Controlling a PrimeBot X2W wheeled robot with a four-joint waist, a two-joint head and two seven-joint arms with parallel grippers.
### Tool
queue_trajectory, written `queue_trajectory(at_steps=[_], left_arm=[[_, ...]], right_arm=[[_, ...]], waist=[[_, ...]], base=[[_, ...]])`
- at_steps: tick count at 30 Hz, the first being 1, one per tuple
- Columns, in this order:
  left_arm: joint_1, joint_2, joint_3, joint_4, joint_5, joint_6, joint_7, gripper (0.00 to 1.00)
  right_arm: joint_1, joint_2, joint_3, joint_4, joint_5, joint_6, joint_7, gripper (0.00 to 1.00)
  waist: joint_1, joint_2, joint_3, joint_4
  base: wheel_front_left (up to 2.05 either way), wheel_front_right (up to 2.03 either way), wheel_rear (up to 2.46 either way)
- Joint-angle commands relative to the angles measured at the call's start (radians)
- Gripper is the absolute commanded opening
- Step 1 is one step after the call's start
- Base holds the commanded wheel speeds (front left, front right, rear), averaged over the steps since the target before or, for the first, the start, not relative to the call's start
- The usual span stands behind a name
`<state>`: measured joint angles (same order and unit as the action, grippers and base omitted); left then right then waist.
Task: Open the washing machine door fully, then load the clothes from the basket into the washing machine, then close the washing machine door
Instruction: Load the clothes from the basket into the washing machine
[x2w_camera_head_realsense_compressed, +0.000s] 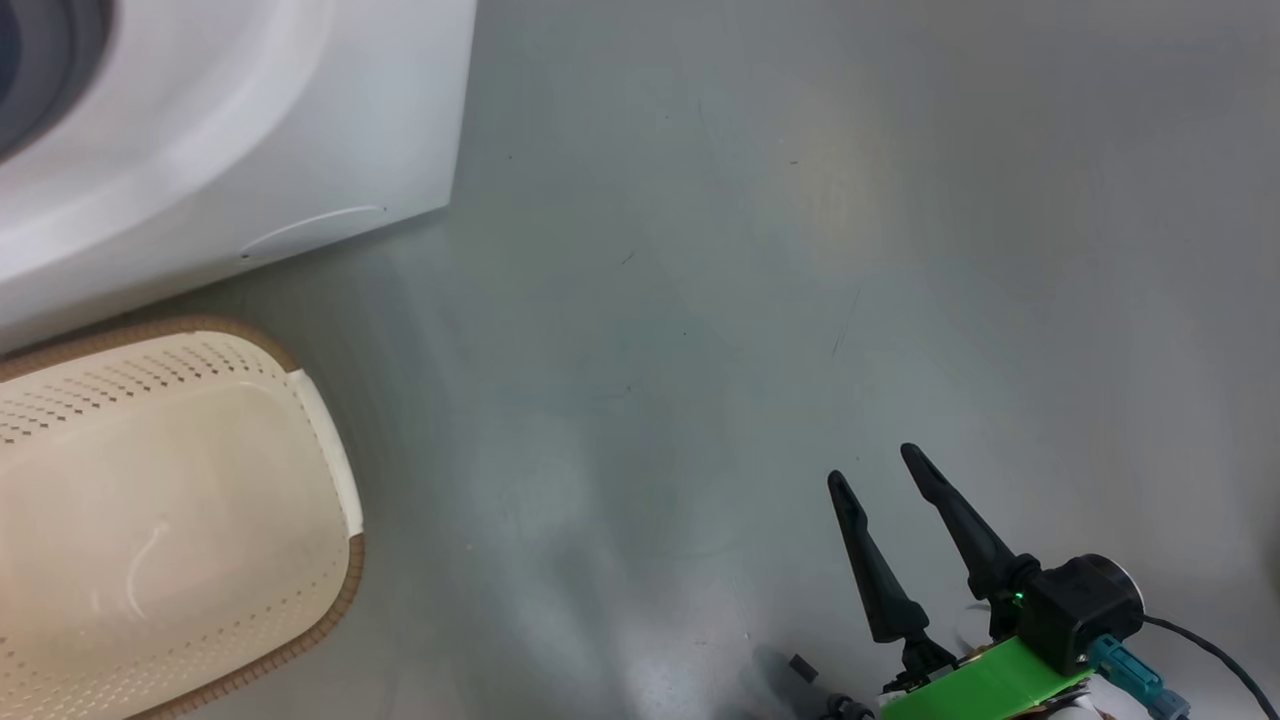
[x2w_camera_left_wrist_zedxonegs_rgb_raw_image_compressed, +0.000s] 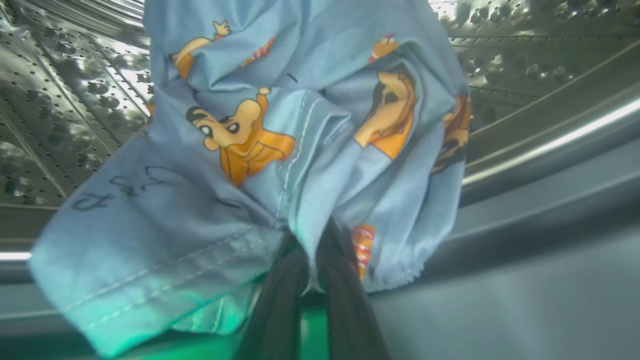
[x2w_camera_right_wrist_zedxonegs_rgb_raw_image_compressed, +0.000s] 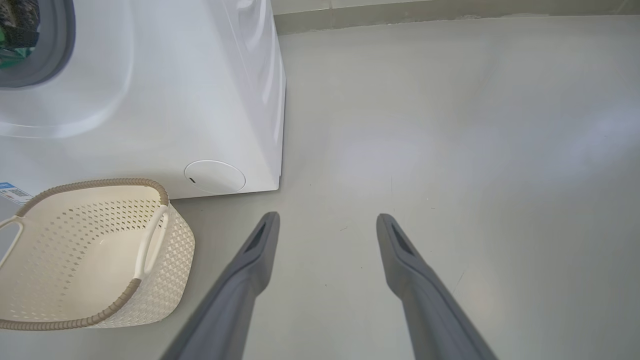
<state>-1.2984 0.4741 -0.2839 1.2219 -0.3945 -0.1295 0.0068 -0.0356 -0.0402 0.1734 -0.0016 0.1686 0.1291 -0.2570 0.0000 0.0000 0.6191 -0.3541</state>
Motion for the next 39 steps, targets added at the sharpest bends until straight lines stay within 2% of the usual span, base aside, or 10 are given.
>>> queue_trajectory(at_steps=[1,5,11,20,27,30,32,34,35,39], left_arm=[[-0.019,0.052,0.013,-0.004,-0.01,0.003,-0.016,0.0],[-0.058,0.056,0.048,-0.018,-0.037,0.042,-0.126,0.0],[-0.087,0.061,0.077,-0.027,-0.06,0.048,-0.243,0.0],[-0.122,0.077,0.111,-0.072,-0.077,0.048,-0.267,0.0],[-0.134,0.106,0.2,-0.24,-0.078,0.064,-0.268,0.0],[-0.105,0.096,0.175,-0.189,-0.047,0.059,-0.256,0.0],[-0.116,0.098,0.152,-0.16,-0.029,0.053,-0.254,0.22],[-0.132,0.097,0.141,-0.127,-0.024,0.051,-0.235,0.54],[-0.142,0.099,0.14,-0.12,-0.022,0.054,-0.238,1.0],[-0.167,0.107,0.118,-0.074,-0.004,0.059,-0.226,1.0]], right_arm=[[0.025,-0.01,0.014,-0.024,-0.002,0.002,-0.005,1.0],[0.024,-0.01,0.015,-0.026,0.001,0.002,-0.005,1.0],[0.016,-0.01,0.028,-0.032,0.003,0.002,-0.005,1.0],[0.025,-0.01,0.046,-0.041,0.018,0.002,-0.005,1.0],[0.043,-0.01,0.048,-0.06,0.047,0.002,-0.005,1.0],[0.062,-0.01,0.044,-0.065,0.053,0.002,-0.005,1.0],[0.069,-0.01,0.043,-0.066,0.057,0.002,-0.005,1.0],[0.072,-0.01,0.045,-0.066,0.062,0.002,-0.005,1.0],[0.072,-0.01,0.047,-0.066,0.065,0.002,-0.005,1.0],[0.063,-0.01,0.057,-0.058,0.08,0.002,-0.005,1.0]], waist=[[0.0,0.0,0.003,0.001],[0.0,0.0,0.012,0.004],[0.0,0.0,0.029,-0.007],[0.0,0.0,0.058,-0.048],[0.0,0.0,0.085,-0.081],[0.0,0.0,0.083,-0.087],[0.0,0.0,0.083,-0.09],[0.0,0.0,0.085,-0.093],[0.0,0.0,0.086,-0.094],[0.0,0.0,0.084,-0.1]], base=[[0.0,0.0,0.0],[0.0,0.0,0.0],[0.0,0.0,0.0],[0.0,0.0,0.0],[0.0,0.0,0.0],[0.0,0.0,0.0],[0.0,0.0,0.0],[0.0,0.0,0.0],[0.0,0.0,0.0],[0.0,0.0,0.0]])
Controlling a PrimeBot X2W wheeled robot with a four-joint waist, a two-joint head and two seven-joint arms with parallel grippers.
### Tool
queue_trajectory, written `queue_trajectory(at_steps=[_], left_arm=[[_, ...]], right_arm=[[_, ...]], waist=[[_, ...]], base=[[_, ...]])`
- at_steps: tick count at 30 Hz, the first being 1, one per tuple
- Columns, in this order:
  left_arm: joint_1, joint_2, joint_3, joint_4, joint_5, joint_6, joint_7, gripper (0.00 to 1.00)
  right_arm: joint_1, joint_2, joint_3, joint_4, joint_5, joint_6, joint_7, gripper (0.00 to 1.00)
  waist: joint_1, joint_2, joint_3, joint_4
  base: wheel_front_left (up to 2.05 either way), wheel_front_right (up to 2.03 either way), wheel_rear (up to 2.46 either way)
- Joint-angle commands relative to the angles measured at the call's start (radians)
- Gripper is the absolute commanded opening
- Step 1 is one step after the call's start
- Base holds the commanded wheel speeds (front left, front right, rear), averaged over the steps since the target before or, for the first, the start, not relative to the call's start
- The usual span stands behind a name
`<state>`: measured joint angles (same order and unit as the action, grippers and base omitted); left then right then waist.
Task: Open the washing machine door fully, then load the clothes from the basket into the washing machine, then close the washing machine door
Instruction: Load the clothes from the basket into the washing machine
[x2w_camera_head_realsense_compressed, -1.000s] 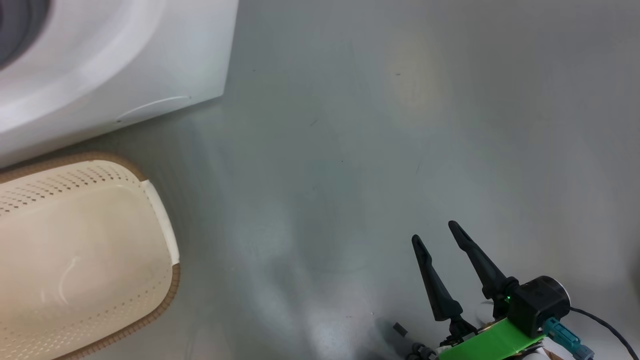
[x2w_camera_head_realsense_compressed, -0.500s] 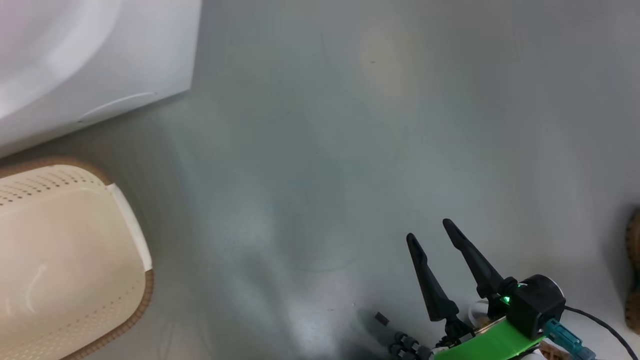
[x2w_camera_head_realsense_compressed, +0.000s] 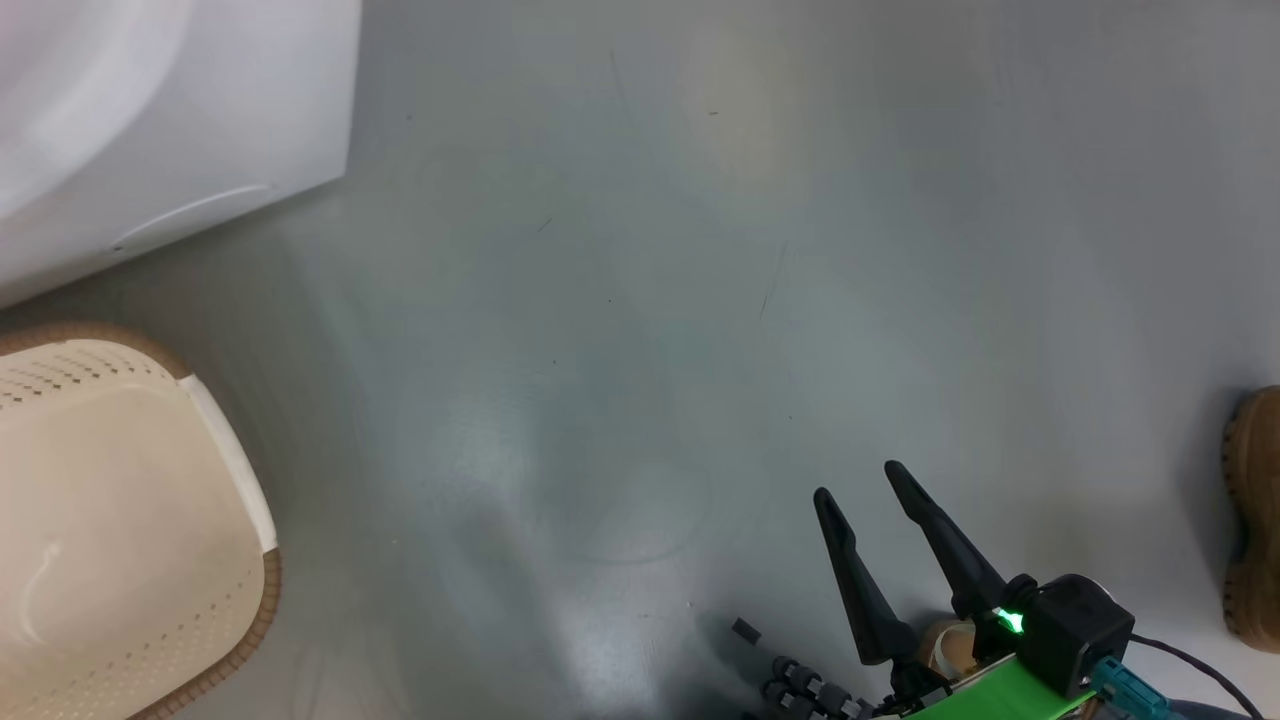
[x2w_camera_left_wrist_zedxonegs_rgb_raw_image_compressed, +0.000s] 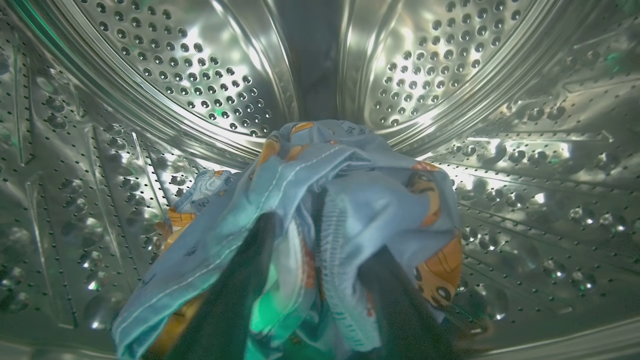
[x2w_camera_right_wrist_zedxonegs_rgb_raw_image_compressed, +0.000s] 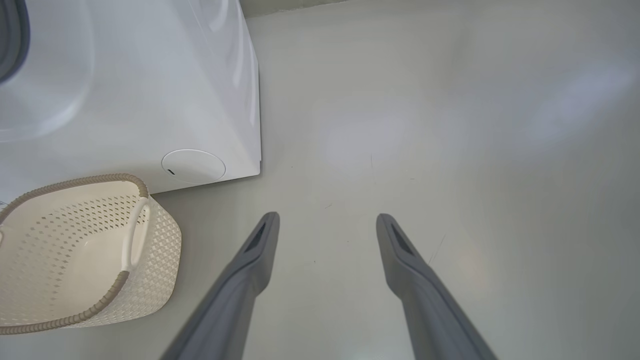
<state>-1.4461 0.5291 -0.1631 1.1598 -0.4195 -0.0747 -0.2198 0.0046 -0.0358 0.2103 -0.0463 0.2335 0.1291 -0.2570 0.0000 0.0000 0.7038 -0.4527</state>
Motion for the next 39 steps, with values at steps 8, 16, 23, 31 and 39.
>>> queue_trajectory(at_steps=[8,16,23,31,39], left_arm=[[-0.029,0.045,-0.01,0.069,0.01,0.016,0.034,1.0],[0.03,-0.009,0.018,0.095,-0.03,0.059,-0.012,1.0],[0.125,-0.076,0.024,0.102,-0.047,0.078,-0.034,1.0],[0.279,-0.167,0.046,0.053,-0.069,0.083,-0.041,1.0],[0.494,-0.273,0.088,-0.114,-0.071,0.075,-0.042,1.0]], right_arm=[[-0.024,-0.014,0.03,0.013,0.026,0.002,-0.005,1.0],[-0.053,-0.014,0.018,0.058,0.017,0.002,-0.005,1.0],[-0.069,-0.014,0.005,0.095,0.016,0.002,-0.005,1.0],[-0.085,-0.014,-0.034,0.127,0.004,0.002,-0.005,1.0],[-0.068,-0.014,-0.106,0.152,-0.023,0.002,-0.005,1.0]], waist=[[0.0,0.0,-0.032,0.013],[0.0,0.0,-0.112,0.07],[0.0,0.0,-0.191,0.123],[0.0,0.0,-0.307,0.207],[0.0,0.0,-0.439,0.306]], base=[[0.0,0.0,0.0],[0.0,0.0,0.0],[0.0,0.0,0.0],[0.0,0.0,0.0],[0.0,0.0,0.0]])
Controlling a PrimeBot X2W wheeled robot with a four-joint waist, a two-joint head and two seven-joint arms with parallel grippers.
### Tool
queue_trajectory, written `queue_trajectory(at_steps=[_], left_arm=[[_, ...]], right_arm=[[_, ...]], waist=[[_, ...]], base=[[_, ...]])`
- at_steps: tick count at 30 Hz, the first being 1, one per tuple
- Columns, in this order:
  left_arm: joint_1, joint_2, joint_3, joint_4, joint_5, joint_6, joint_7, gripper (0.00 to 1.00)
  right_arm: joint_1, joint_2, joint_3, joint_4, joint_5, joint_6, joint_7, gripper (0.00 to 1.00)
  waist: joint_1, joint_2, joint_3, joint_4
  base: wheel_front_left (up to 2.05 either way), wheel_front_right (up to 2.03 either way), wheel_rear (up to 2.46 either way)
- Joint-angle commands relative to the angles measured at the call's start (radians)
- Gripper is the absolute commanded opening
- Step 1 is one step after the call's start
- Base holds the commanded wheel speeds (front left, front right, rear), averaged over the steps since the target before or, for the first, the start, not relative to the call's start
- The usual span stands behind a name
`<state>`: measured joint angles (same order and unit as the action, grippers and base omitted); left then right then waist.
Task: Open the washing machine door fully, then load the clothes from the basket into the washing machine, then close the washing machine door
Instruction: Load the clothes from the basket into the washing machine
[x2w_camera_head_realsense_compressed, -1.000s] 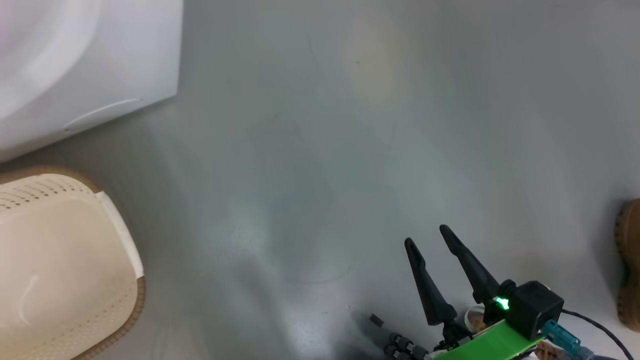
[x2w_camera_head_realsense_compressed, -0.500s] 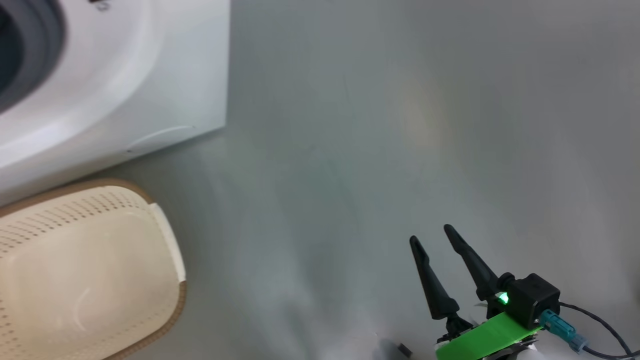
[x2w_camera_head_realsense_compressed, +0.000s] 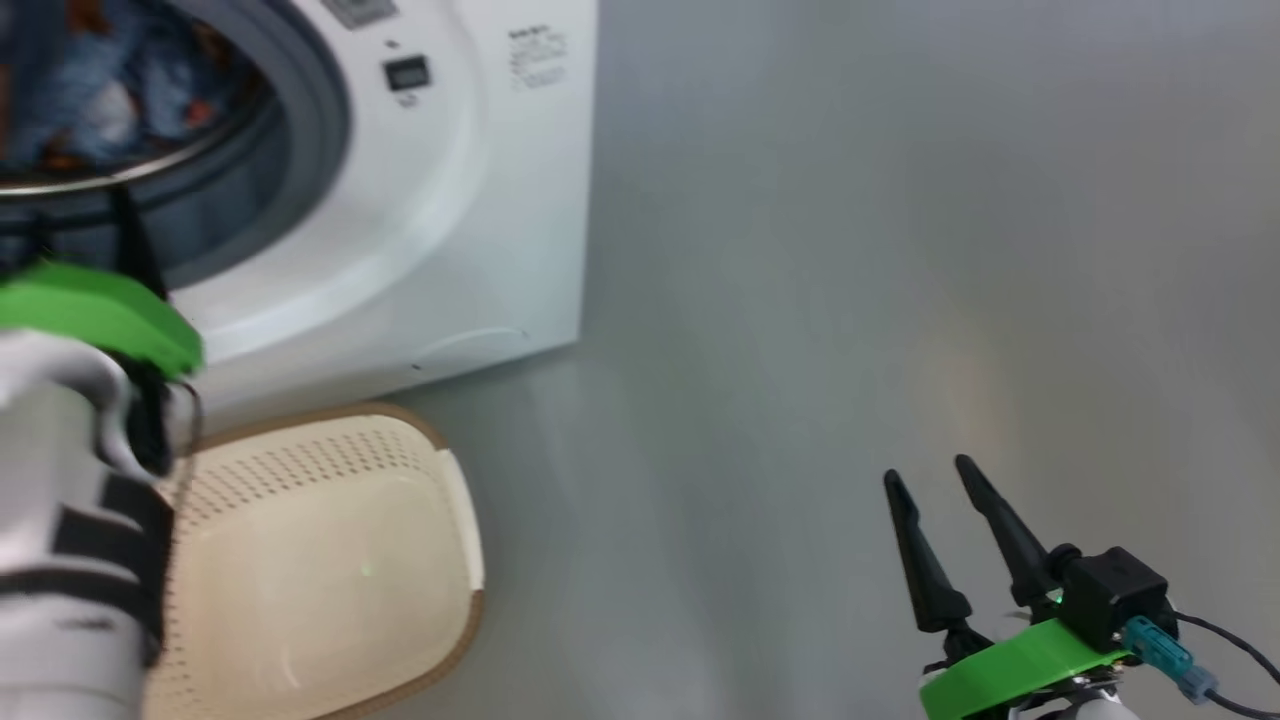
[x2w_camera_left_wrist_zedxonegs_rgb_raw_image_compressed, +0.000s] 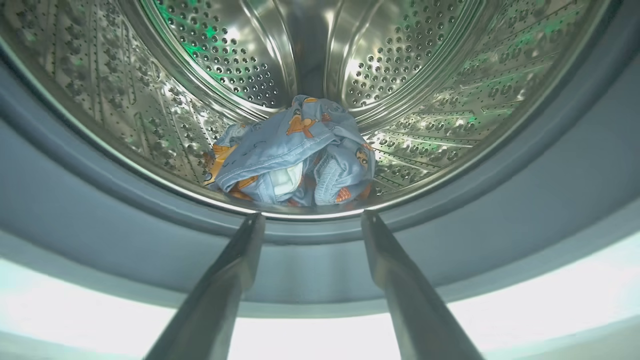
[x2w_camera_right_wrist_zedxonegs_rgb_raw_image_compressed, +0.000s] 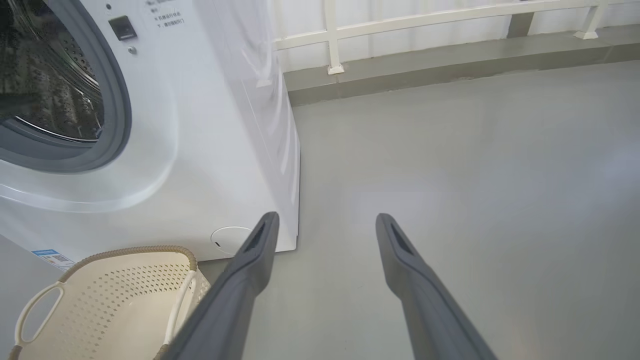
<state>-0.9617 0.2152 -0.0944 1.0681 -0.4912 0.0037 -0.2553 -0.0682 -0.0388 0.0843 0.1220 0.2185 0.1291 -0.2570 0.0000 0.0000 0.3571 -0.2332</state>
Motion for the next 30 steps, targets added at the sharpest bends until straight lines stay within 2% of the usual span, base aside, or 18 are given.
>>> queue_trajectory(at_steps=[1,12,21,30], left_arm=[[0.041,0.027,0.023,-0.047,0.005,-0.006,-0.006,1.0],[0.367,-0.091,0.046,-0.302,0.064,-0.045,-0.006,1.0],[0.585,-0.122,0.036,-0.502,0.123,-0.051,-0.006,1.0],[0.778,-0.128,0.03,-0.652,0.165,-0.04,-0.006,1.0]], right_arm=[[0.008,-0.011,0.012,-0.015,-0.014,0.002,-0.005,1.0],[0.064,-0.011,-0.068,-0.015,-0.046,0.002,-0.005,1.0],[0.085,-0.011,-0.065,-0.011,-0.049,0.002,-0.005,1.0],[0.108,-0.011,-0.056,-0.009,-0.057,0.002,-0.005,1.0]], waist=[[0.0,0.0,-0.107,0.099],[0.0,0.0,-0.214,0.214],[0.0,0.0,-0.255,0.253],[0.0,0.0,-0.287,0.267]], base=[[0.0,0.0,0.0],[0.0,0.0,0.0],[0.0,0.0,0.0],[0.0,0.0,0.0]])
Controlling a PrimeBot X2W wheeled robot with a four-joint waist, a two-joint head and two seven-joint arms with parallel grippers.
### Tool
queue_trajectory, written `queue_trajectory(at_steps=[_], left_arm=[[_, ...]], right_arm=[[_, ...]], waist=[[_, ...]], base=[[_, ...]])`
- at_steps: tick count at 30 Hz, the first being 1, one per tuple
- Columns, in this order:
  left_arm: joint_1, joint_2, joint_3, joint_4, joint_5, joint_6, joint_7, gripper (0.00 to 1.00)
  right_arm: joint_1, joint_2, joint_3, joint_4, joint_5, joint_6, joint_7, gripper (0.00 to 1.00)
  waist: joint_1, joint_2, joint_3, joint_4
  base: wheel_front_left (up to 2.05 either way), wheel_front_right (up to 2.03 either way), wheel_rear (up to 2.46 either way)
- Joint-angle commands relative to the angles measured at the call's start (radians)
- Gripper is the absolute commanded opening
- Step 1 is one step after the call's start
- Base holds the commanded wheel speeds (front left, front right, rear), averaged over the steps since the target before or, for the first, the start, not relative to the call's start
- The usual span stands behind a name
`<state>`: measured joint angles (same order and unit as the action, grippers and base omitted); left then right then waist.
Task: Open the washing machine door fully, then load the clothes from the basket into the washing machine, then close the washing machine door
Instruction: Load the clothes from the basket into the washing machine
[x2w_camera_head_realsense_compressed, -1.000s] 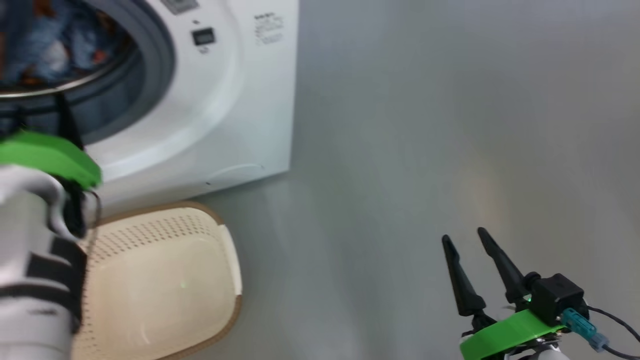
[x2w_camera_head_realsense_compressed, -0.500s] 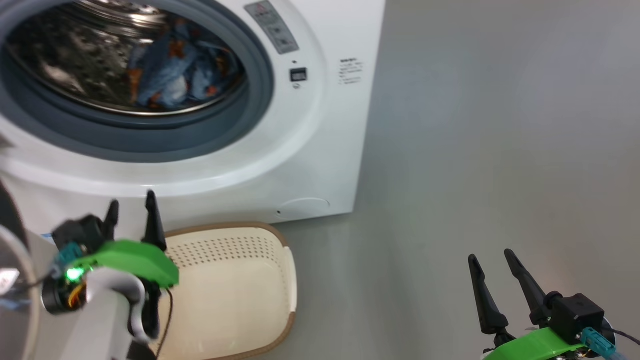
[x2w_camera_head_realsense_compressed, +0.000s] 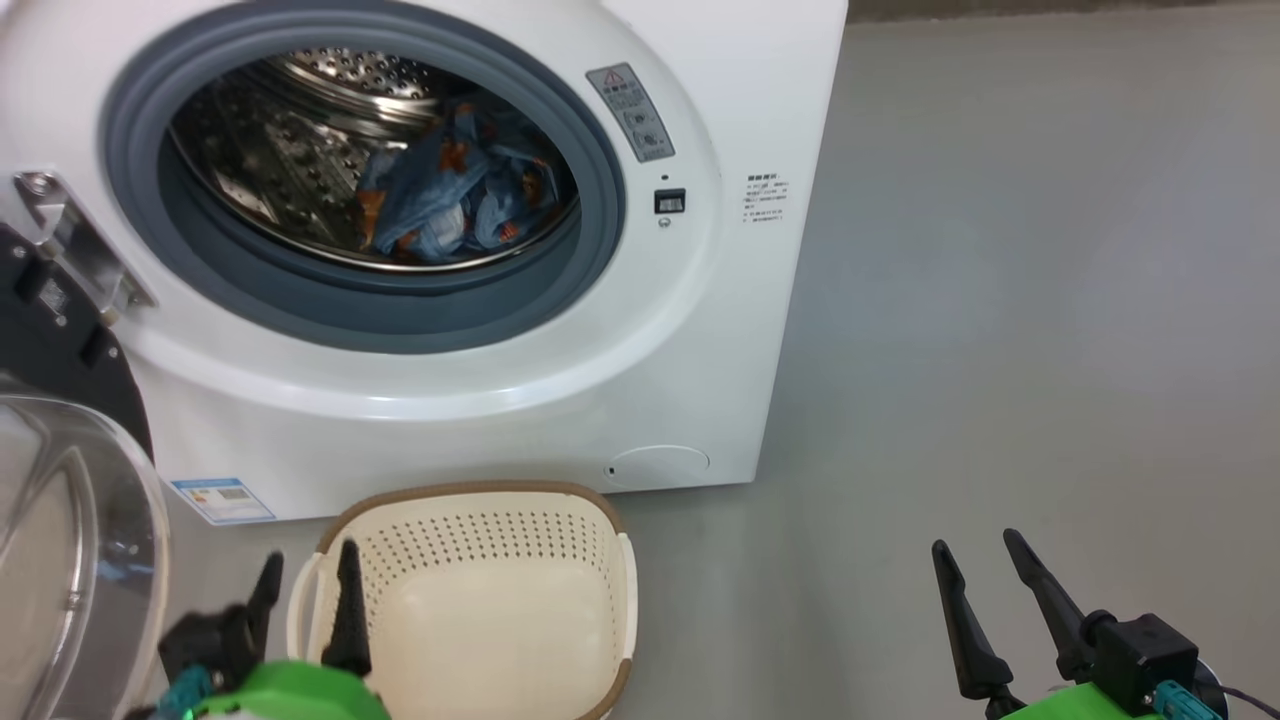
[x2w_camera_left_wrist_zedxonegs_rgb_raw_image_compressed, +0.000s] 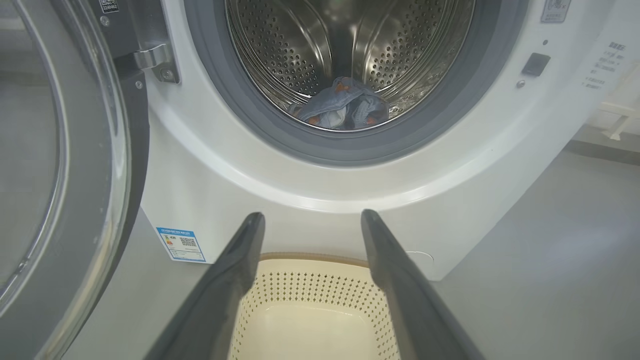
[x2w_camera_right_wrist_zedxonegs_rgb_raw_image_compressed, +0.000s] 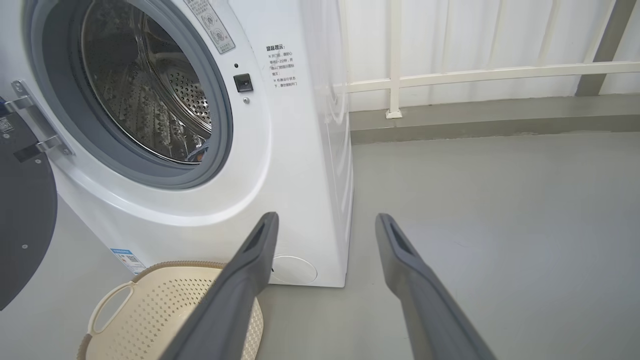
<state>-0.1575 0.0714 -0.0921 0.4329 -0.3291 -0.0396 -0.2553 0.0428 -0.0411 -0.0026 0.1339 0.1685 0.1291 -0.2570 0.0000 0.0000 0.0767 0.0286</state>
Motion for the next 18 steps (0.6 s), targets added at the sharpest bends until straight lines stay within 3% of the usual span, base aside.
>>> queue_trajectory(at_steps=[1,18], left_arm=[[-0.005,0.017,0.03,-0.032,0.007,0.006,-0.006,1.0],[0.279,-0.003,0.081,-0.279,0.046,0.019,-0.006,1.0]], right_arm=[[0.0,-0.009,0.031,-0.02,-0.008,0.002,-0.005,1.0],[0.024,-0.009,0.039,-0.016,-0.027,0.002,-0.005,1.0]], waist=[[0.0,0.0,-0.011,0.006],[0.0,0.0,-0.093,-0.008]], base=[[0.0,0.0,0.0],[0.0,0.0,0.0]])
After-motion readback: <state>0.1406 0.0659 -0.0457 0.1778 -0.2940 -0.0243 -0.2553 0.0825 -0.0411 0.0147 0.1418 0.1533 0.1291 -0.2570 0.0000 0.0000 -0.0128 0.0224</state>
